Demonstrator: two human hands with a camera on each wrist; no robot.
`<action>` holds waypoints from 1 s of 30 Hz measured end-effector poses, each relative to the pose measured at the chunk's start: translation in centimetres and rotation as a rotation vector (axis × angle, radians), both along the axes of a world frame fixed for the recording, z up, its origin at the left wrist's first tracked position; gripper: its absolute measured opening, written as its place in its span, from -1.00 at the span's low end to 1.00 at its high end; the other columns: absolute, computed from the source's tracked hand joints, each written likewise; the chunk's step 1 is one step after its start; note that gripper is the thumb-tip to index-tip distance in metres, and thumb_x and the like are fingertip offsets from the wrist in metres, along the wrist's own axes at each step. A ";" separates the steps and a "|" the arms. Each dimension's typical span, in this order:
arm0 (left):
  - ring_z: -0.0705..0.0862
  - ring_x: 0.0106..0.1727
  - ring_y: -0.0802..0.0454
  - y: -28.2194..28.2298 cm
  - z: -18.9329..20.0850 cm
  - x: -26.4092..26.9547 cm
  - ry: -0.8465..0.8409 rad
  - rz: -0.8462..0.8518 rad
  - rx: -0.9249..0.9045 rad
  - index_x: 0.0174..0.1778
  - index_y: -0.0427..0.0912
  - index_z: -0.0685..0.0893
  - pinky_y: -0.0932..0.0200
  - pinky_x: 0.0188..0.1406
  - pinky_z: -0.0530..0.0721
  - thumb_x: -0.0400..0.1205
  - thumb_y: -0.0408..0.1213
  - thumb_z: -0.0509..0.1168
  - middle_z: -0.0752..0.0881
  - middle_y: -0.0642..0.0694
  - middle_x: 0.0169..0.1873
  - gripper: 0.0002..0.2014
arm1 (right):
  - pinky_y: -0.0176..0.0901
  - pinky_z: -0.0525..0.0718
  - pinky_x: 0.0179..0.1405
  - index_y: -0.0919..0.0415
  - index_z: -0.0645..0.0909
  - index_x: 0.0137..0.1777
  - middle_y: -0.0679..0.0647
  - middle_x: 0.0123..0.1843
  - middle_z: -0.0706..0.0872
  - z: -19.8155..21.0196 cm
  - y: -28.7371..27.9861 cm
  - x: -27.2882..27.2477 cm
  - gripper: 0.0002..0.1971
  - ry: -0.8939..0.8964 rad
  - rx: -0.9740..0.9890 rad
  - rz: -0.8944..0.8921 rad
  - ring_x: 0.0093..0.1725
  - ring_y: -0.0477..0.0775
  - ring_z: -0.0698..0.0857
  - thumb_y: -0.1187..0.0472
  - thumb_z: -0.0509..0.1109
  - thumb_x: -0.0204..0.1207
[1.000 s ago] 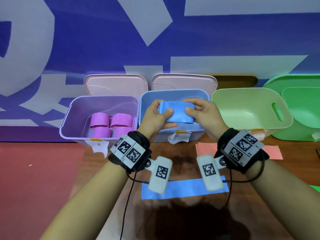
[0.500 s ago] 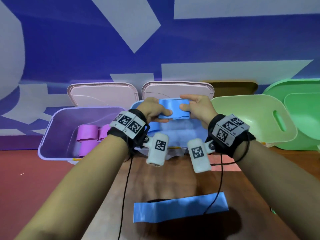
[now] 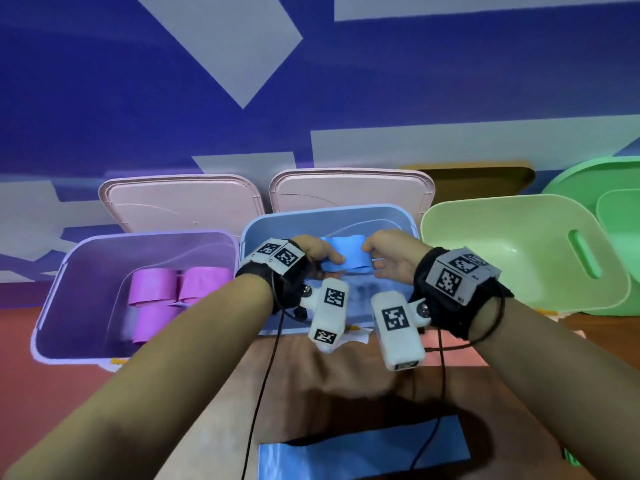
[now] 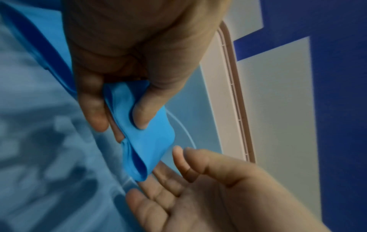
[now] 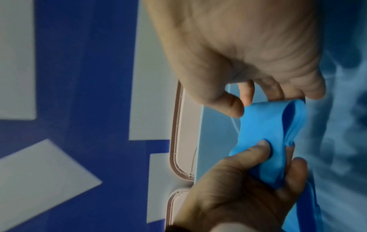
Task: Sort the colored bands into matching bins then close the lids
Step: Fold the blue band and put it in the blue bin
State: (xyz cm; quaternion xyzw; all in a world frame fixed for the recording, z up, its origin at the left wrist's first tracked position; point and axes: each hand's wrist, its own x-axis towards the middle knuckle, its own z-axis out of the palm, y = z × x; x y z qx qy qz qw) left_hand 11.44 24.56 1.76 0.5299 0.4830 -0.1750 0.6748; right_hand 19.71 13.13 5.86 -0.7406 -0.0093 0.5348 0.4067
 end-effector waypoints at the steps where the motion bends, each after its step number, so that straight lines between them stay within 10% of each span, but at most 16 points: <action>1: 0.71 -0.56 0.03 -0.1 -0.3 0.2 0.026 -0.021 -0.006 -0.16 -0.28 0.56 0.26 -0.63 0.68 0.61 -0.58 0.22 0.72 -0.12 -0.56 -0.86 | -0.21 0.43 -0.49 0.19 0.42 -0.19 0.17 -0.10 0.51 -0.3 0.0 0.2 -0.83 0.026 -0.005 -0.027 -0.30 0.08 0.51 0.43 0.11 0.56; 6: 0.63 -0.17 -0.13 -0.1 -1.9 1.2 0.095 -0.033 -0.009 0.08 -0.32 0.50 0.04 -0.28 0.74 0.58 -0.58 0.27 0.61 -0.30 0.03 -0.80 | -0.12 0.42 -0.30 0.19 0.35 -0.31 0.14 -0.21 0.47 -1.7 0.1 1.1 -0.76 0.072 -0.036 -0.115 -0.29 0.11 0.47 0.43 0.05 0.55; 9: 0.65 -0.18 -0.13 -0.3 -2.4 1.8 0.101 -0.078 0.009 0.16 -0.31 0.48 0.09 -0.34 0.75 0.60 -0.52 0.28 0.62 -0.28 0.01 -0.77 | -0.13 0.44 -0.30 0.19 0.34 -0.30 0.18 -0.11 0.47 -2.4 0.4 1.4 -0.76 0.065 -0.055 -0.143 -0.26 0.12 0.47 0.43 0.04 0.56; 13: 0.65 0.17 -0.26 0.4 -4.5 2.5 0.148 -0.156 0.003 0.33 -0.35 0.49 -0.25 0.30 0.57 0.56 -0.43 0.37 0.63 -0.28 0.21 -0.58 | -0.01 0.40 0.24 0.20 0.34 -0.29 0.19 0.09 0.43 -3.3 1.3 1.3 -0.80 0.049 -0.117 -0.135 0.05 0.15 0.44 0.40 0.09 0.56; 21: 0.51 -0.19 -0.07 -0.6 -0.7 2.1 0.201 -0.140 -0.016 0.17 -0.30 0.41 0.03 0.02 0.52 0.69 -0.22 0.19 0.49 -0.21 -0.14 -0.76 | 0.12 0.37 0.39 0.21 0.39 -0.15 0.19 0.06 0.39 -3.3 1.6 1.1 -0.91 0.044 -0.158 -0.080 0.05 0.13 0.43 0.38 0.11 0.54; 25: 0.42 0.46 -0.27 0.3 1.7 0.9 0.203 -0.115 0.015 0.56 -0.42 0.15 -0.01 0.31 0.46 0.70 -0.19 0.17 0.32 -0.37 0.49 -0.41 | 0.09 0.38 0.31 0.22 0.38 0.08 0.16 0.16 0.40 -2.5 1.1 1.4 -0.86 0.023 -0.136 -0.044 0.17 0.20 0.47 0.38 0.11 0.57; 30: 0.58 -0.30 0.03 2.2 5.4 -1.0 0.104 -0.151 0.261 -0.25 -0.17 0.49 0.24 -0.26 0.54 0.68 -0.33 0.16 0.57 -0.07 -0.28 -0.83 | -0.15 0.42 -0.16 0.20 0.51 0.27 0.12 -0.04 0.42 -0.7 0.8 1.6 -0.71 -0.119 -0.074 0.112 -0.19 0.04 0.42 0.36 0.14 0.59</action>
